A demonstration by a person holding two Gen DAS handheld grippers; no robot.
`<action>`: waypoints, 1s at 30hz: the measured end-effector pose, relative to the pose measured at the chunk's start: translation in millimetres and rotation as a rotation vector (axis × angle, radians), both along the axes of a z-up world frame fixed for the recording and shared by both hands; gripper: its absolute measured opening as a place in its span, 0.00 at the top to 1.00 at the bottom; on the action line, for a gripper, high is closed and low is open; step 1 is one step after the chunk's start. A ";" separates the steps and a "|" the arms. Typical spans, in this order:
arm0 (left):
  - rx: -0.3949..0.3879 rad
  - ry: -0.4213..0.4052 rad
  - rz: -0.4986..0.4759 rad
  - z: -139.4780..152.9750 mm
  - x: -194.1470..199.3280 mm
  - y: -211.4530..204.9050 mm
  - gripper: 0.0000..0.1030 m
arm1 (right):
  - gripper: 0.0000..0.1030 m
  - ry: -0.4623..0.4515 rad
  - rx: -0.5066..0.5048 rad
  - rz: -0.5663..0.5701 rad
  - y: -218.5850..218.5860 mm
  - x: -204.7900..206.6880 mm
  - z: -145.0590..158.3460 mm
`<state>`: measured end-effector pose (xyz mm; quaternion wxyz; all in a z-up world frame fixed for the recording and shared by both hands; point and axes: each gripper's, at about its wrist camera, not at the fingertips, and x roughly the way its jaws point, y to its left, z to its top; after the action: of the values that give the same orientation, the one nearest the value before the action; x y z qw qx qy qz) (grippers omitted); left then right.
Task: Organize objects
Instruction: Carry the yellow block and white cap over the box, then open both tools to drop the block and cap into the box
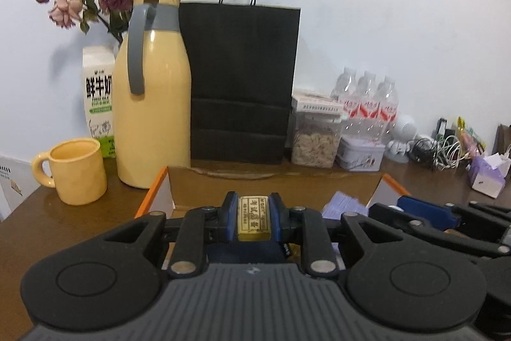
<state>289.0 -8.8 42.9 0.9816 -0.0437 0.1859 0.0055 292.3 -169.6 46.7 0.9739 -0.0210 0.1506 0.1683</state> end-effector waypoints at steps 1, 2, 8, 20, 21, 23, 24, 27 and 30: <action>0.000 0.006 0.003 -1.8 0.8 0.7 0.79 | 0.73 0.003 0.002 0.002 -0.5 -0.1 -1.2; 0.004 0.007 0.006 -2.9 0.7 0.7 0.79 | 0.73 0.004 0.002 0.004 -0.8 -0.4 -1.9; 0.025 -0.020 0.029 -3.3 -8.6 0.0 0.78 | 0.73 -0.002 -0.005 -0.007 -1.3 -5.5 -3.3; 0.029 -0.098 0.098 5.0 -22.7 7.0 0.00 | 0.00 -0.028 0.035 -0.080 -10.4 -14.3 -4.0; 0.032 -0.096 0.098 4.7 -22.4 6.6 0.00 | 0.00 -0.026 0.036 -0.081 -10.7 -14.5 -4.0; 0.035 -0.094 0.100 4.0 -22.9 6.4 0.00 | 0.00 -0.027 0.036 -0.080 -10.9 -15.3 -3.2; 0.035 -0.094 0.098 3.7 -23.4 6.1 0.00 | 0.00 -0.030 0.038 -0.078 -11.1 -16.2 -2.8; 0.033 -0.099 0.092 3.4 -26.4 5.6 0.00 | 0.00 -0.038 0.037 -0.077 -10.7 -18.7 -1.7; 0.029 -0.106 0.087 4.0 -29.5 5.5 0.00 | 0.00 -0.043 0.037 -0.073 -10.9 -21.9 -1.4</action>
<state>259.5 -3.3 46.9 0.9894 -0.0380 0.1316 0.0487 270.3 -180.6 45.3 0.9827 -0.0010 0.1270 0.1349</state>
